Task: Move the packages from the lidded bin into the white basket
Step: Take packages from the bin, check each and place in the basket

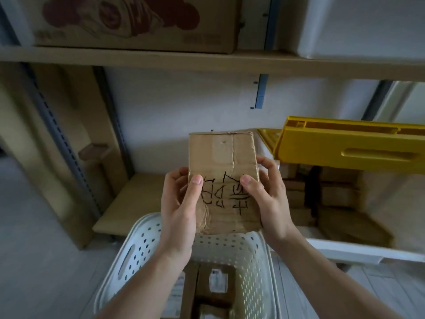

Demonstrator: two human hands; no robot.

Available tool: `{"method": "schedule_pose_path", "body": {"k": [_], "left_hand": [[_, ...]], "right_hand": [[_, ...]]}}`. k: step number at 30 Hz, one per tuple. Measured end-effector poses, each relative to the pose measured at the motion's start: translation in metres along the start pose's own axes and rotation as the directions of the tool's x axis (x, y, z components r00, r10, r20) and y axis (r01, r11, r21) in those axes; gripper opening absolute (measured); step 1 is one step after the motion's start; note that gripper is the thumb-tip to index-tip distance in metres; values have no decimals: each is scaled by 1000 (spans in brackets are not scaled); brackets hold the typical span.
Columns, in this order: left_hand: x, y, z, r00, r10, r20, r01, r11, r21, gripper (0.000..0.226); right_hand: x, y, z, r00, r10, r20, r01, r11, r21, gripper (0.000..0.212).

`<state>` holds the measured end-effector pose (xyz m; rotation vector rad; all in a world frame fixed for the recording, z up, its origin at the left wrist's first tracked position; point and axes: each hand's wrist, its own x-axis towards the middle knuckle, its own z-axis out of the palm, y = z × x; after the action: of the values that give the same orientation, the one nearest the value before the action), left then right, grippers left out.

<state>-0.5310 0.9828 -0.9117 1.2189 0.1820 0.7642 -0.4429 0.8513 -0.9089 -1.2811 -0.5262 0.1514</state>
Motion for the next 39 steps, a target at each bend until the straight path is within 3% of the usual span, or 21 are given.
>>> {"method": "schedule_pose_path", "body": {"k": [4, 7, 10, 15, 20, 25, 28, 31, 37, 39], "left_hand": [[9, -2, -17, 999, 37, -20, -36, 998, 60, 33], [19, -1, -28, 997, 73, -27, -69, 989, 130, 28], [28, -2, -35, 995, 94, -32, -85, 975, 205, 22], [36, 0, -40, 976, 217, -13, -183, 850, 493, 28], [45, -5, -46, 976, 210, -49, -143, 801, 582, 8], [35, -4, -28, 1000, 4, -31, 8, 931, 365, 13], [31, -5, -20, 995, -98, -21, 101, 975, 199, 27], [28, -7, -16, 990, -135, -24, 137, 989, 62, 44], [20, -6, -14, 977, -130, 169, 126, 991, 35, 91], [19, -5, -13, 967, -142, 213, 134, 990, 54, 90]], "right_hand": [[12, 17, 13, 995, 98, -11, -98, 995, 20, 69], [19, 22, 20, 995, 87, -44, -90, 991, -94, 70], [25, 24, 24, 997, 50, -59, -58, 986, -153, 53], [33, 21, 20, 972, 205, -111, -209, 977, -30, 27], [32, 21, 15, 981, 184, -64, -186, 982, -30, 41], [28, 16, 16, 990, 139, -32, -139, 990, 15, 29], [25, 22, 14, 976, 218, -10, -216, 971, 97, 13], [18, 27, 11, 925, 360, 118, -376, 912, 163, 60], [16, 15, 16, 904, 315, 289, -365, 921, 139, 52], [17, 11, 16, 898, 312, 310, -370, 917, 146, 52]]}}
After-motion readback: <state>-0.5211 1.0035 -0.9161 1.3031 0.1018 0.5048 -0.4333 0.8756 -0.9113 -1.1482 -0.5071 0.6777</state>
